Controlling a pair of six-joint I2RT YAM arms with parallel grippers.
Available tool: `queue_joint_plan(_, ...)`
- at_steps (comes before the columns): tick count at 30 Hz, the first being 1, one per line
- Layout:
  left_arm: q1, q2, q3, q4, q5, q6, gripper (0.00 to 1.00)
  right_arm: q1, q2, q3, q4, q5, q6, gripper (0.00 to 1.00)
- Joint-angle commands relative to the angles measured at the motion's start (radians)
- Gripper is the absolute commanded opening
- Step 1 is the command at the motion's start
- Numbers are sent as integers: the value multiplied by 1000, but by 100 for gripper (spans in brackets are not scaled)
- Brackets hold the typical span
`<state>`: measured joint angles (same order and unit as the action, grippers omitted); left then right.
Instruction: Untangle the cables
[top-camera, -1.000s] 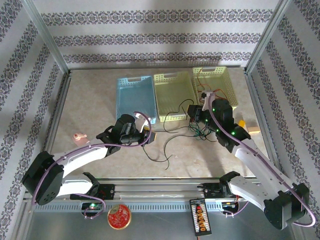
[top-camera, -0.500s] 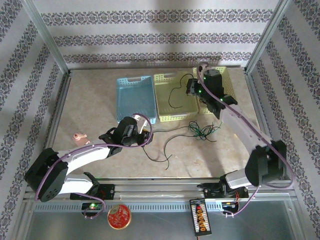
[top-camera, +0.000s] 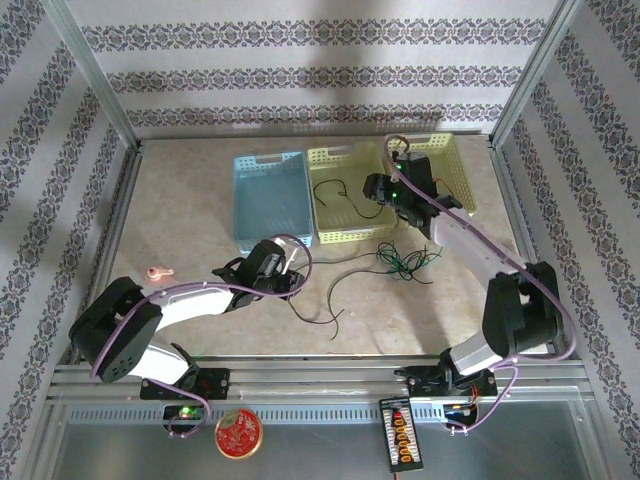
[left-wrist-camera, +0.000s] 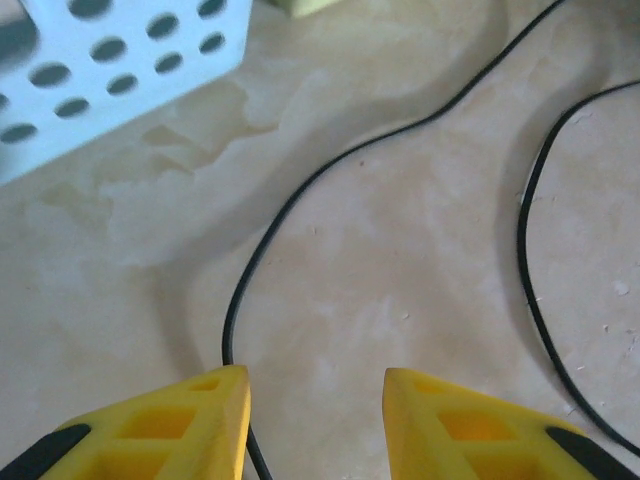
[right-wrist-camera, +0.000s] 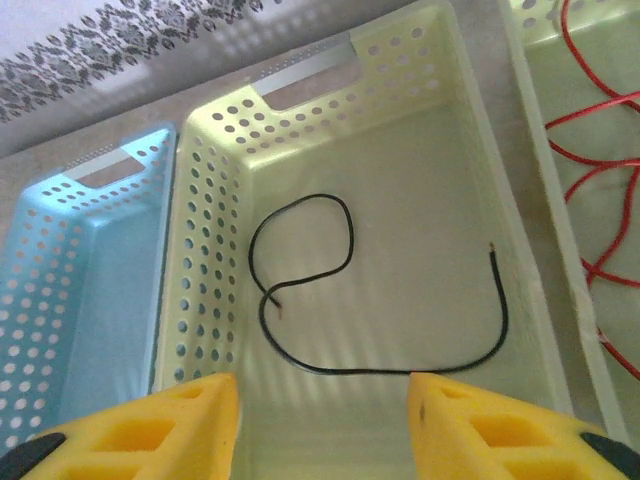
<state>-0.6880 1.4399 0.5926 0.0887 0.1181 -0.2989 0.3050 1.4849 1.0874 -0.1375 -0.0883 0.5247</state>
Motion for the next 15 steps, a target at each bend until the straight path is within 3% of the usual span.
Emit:
queue_joint_plan(1,-21,37,6,-18,-28,12,39,5,-120,-79,3,33,14,49)
queue_joint_plan(6,-34,100,24,-25,-48,9,38,10,-257,-196,-21,59,22,49)
queue_joint_plan(15,-110,178,91,-191,-169,30,26,5,-424,-316,-54,98,71,49)
